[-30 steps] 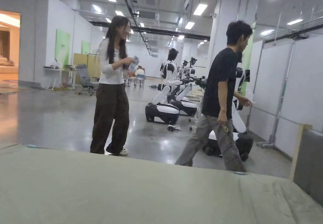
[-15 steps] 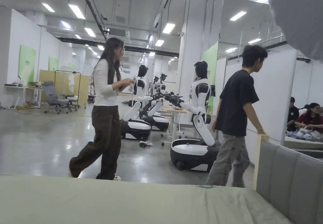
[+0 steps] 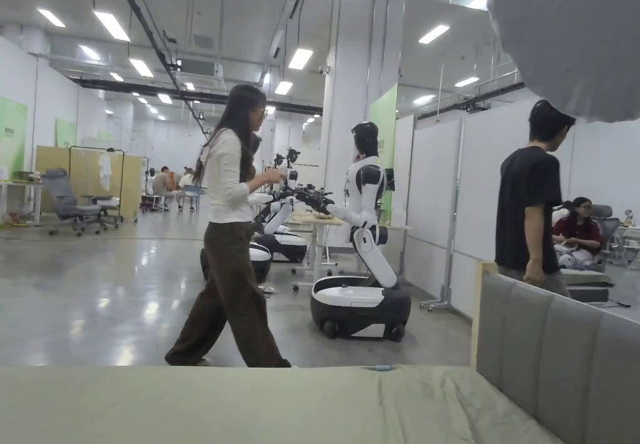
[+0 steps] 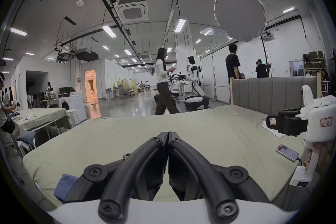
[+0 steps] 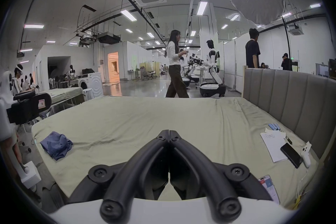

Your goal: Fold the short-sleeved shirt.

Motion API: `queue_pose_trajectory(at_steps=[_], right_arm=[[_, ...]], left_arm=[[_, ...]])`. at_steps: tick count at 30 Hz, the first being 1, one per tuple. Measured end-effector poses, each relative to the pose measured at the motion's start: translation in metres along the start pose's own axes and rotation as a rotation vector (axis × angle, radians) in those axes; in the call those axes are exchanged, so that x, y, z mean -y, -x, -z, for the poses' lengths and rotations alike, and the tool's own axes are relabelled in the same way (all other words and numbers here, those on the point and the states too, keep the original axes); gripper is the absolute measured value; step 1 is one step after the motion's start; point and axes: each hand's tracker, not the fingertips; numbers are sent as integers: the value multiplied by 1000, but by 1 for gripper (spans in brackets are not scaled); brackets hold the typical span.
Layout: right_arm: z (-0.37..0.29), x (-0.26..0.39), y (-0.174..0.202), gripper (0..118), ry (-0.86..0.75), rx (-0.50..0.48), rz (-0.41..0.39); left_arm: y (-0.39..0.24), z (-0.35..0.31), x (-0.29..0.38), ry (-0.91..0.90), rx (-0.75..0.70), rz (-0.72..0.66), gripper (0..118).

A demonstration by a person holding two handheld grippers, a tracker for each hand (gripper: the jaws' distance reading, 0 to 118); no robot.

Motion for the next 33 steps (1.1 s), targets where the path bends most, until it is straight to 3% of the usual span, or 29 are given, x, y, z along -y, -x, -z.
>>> queue_pose_trajectory(at_steps=[5, 8, 9, 11, 12, 14, 17, 24, 33], right_arm=[[-2, -2, -1, 0, -13, 3, 19], [-6, -4, 3, 1, -28, 10, -27], [-7, -5, 5, 18, -35, 13, -50], [-7, -6, 7, 62, -34, 17, -67], [-5, -7, 8, 86, -31, 27, -62], [-3, -6, 8, 104, -30, 15, -38], [-1, -5, 7, 117, -34, -4, 8], [5, -4, 9, 118, -13, -15, 34], [7, -11, 21, 118, 18, -49, -28]], left_arm=[[4, -3, -3, -11, -6, -30, 3], [5, -2, -4, -11, -46, -11, 4], [5, -1, -4, -3, -56, 0, 12], [5, 3, -6, 4, -64, -4, 51], [4, 4, -6, 8, -65, -14, 65], [0, 4, -7, -4, -67, -38, 67], [5, 1, -8, -15, -54, -66, 67], [9, -1, -11, -37, -86, -58, 67], [12, -1, -11, -13, -86, -65, 67]])
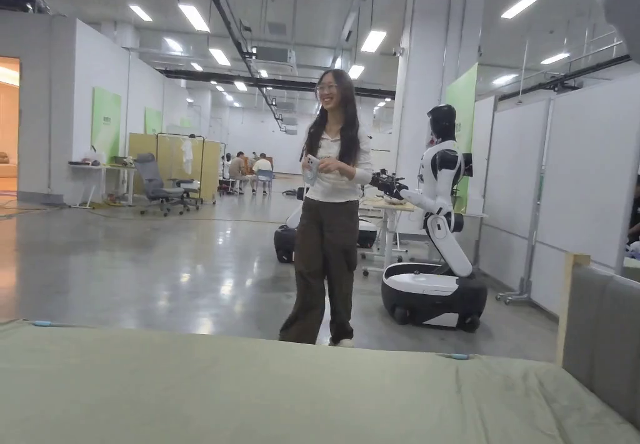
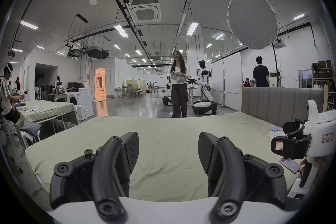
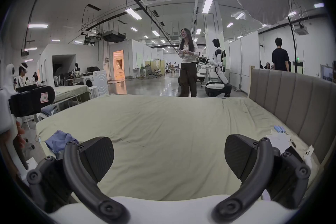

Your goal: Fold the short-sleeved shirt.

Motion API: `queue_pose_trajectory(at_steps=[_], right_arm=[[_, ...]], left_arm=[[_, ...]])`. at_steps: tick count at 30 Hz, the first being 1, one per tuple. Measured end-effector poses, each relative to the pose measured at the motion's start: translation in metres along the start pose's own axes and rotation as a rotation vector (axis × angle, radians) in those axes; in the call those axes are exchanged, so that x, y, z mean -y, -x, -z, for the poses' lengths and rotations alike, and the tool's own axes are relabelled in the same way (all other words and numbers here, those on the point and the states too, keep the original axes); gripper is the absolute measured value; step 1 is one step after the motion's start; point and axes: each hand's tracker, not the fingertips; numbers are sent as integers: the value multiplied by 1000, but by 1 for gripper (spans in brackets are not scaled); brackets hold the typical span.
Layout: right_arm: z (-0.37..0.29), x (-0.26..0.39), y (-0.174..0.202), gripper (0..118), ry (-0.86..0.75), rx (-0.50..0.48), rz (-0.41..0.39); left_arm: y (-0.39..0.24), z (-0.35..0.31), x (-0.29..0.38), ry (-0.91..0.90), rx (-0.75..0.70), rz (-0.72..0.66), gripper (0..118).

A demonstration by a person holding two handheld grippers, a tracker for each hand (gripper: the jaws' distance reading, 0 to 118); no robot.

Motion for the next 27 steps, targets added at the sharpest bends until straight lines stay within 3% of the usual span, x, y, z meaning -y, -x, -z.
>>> queue_pose_trajectory(at_steps=[5, 11, 16, 20, 27], right_arm=[[3, 1, 9, 118, 4, 24, -44], [5, 1, 10, 118, 5, 43, -14], [5, -10, 14, 118, -6, 135, 171], [7, -12, 6, 118, 6, 35, 275], [15, -14, 6, 118, 106, 144, 309]], left_arm=[[0, 0, 2, 7, -2, 16, 67], [3, -1, 2, 17, 2, 16, 67], [5, 0, 4, 26, 6, 6, 67], [3, 3, 5, 38, 23, -11, 67], [-1, 7, 8, 57, 41, -34, 67]])
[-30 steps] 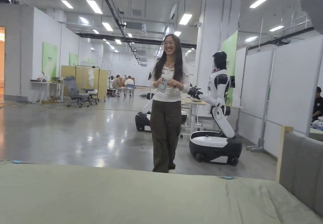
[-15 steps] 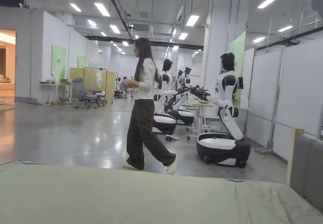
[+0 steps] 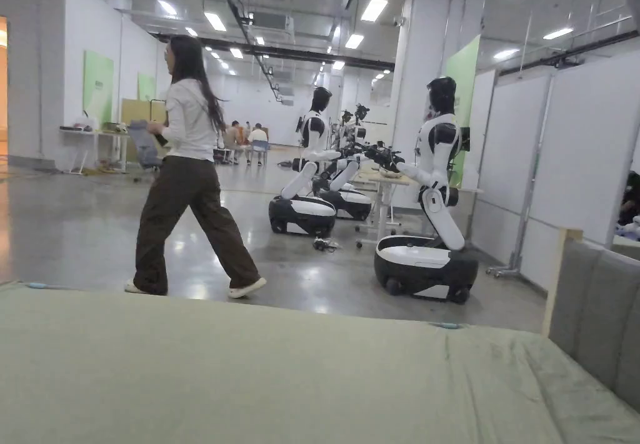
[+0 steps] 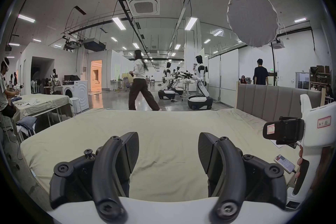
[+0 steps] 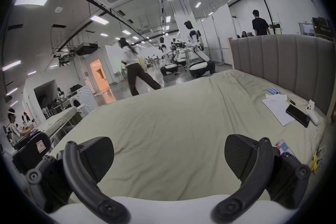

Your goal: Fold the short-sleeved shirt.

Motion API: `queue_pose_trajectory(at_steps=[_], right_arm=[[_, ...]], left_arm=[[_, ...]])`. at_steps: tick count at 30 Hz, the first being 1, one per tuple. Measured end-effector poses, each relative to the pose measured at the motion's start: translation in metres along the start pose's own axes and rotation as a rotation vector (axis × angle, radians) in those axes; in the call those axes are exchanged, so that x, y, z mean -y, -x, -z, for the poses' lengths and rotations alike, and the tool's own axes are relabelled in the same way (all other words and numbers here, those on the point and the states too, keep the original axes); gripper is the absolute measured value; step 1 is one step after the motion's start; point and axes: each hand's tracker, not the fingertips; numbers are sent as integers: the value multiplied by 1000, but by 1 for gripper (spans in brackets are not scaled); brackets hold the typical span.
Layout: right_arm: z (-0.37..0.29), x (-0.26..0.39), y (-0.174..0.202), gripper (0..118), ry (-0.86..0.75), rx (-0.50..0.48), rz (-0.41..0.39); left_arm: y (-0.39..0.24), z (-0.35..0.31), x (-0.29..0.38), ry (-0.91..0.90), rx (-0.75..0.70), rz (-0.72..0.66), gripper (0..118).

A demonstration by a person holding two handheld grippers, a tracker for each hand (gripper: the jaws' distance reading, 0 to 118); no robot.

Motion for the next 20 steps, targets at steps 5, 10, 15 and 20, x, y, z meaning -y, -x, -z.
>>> queue_pose_trajectory(at_steps=[5, 10, 15, 20], right_arm=[[1, 1, -2, 118, -7, -35, 25], [-1, -3, -2, 118, 9, -87, 60], [-2, 3, 1, 118, 0, -94, 77], [-2, 3, 3, 118, -1, -87, 59]], left_arm=[[-1, 4, 0, 12, 13, -13, 67], [-3, 7, 0, 19, 24, -23, 67], [-4, 6, -2, 21, 29, -27, 67], [-7, 5, -2, 23, 36, -9, 67]])
